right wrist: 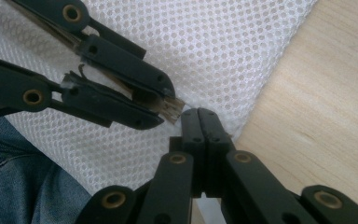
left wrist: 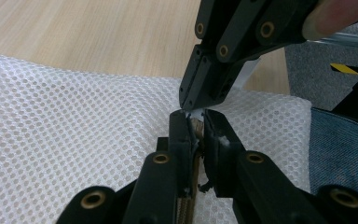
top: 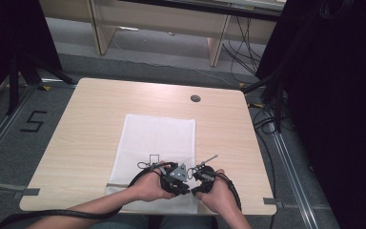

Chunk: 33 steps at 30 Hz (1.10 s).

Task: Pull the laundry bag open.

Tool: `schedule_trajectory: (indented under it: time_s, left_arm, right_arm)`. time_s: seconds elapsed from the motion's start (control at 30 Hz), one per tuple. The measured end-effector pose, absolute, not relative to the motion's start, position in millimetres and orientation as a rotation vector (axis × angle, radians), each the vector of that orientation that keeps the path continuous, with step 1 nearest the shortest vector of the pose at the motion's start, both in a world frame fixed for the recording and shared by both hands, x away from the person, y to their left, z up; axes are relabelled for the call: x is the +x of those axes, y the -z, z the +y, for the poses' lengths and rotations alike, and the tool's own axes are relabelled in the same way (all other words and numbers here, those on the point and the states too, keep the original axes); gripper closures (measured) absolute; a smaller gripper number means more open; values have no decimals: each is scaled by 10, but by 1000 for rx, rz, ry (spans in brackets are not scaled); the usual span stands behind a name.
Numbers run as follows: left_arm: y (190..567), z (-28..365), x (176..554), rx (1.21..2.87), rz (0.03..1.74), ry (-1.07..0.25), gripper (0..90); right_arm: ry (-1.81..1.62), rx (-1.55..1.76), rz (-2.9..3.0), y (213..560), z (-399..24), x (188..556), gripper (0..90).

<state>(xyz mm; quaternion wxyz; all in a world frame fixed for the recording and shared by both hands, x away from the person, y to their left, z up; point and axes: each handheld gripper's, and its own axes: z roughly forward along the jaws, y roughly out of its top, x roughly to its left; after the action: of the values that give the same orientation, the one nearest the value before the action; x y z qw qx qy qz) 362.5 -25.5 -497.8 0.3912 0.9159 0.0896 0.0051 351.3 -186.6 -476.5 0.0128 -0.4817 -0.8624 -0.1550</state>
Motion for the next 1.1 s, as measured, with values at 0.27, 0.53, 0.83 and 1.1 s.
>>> schedule_trajectory:
  time_s: [0.27,0.53,0.83,1.1]
  left_arm:
    - [4923,-215,3609,2330,230,-21,816]
    - [4942,-197,3600,2316,240,-19,816]
    - [4920,-138,3606,2308,250,-10,816]
    - [4908,-116,3601,2309,246,-12,816]
  right_arm:
    - [524,-1471,-2708,4784,-1878,3536,900]
    - [512,-1479,-2715,4780,-1866,3521,900]
    - [525,-1463,-2728,4783,-1867,3522,900]
    - [526,-1465,-2724,4781,-1868,3520,900]
